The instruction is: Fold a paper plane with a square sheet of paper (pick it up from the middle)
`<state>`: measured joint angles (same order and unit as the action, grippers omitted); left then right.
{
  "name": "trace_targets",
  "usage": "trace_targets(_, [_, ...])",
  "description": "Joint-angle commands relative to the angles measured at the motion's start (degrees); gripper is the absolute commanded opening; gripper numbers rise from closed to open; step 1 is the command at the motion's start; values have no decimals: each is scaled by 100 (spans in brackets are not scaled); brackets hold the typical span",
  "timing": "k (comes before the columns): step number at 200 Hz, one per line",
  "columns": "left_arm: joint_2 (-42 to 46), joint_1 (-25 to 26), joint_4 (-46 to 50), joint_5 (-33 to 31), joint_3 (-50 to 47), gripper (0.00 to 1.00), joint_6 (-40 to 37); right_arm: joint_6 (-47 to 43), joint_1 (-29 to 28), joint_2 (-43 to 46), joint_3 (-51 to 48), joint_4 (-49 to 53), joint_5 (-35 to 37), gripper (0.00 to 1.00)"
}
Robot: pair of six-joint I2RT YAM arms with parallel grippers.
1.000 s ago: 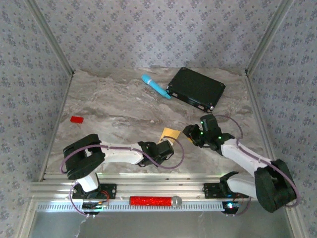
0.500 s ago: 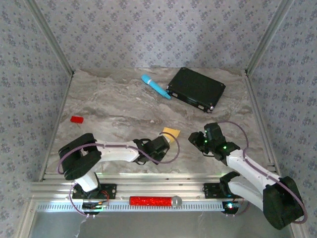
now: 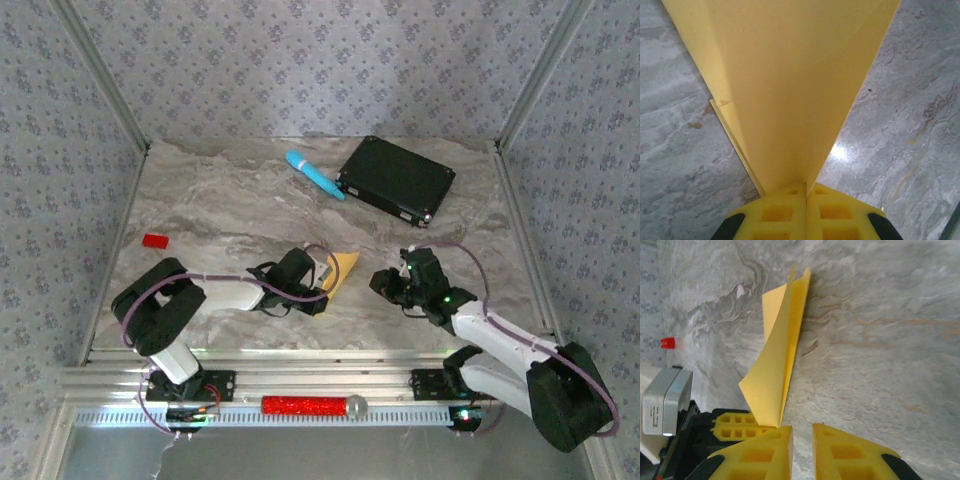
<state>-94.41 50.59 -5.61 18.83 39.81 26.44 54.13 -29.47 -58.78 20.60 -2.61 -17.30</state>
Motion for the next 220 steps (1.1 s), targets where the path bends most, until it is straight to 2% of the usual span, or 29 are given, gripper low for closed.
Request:
trace_targets(1, [-322, 4, 38, 395, -226, 0, 106, -167, -186, -254, 4, -421, -229, 17])
trace_targets(65, [-625, -270, -300, 1269, -225, 0, 472, -14, -634, -1660, 397, -1786, -849, 9])
trace_targets(103, [-701, -541, -636, 1677, -359, 0, 771, 313, -583, -2394, 464, -2697, -1011, 7])
trace_targets(121, [-715, -621, -789, 1835, -427, 0, 870, 354, -518, -2658, 544, -2801, -1059, 6])
trace_targets(174, [-811, -701, -983, 1940, -518, 0, 1037, 683, -278, -3346, 565, -3576, -1347, 6])
trace_targets(220, [-899, -747, -981, 1914, -526, 0, 1189, 765, -295, -3553, 610, -3764, -1352, 6])
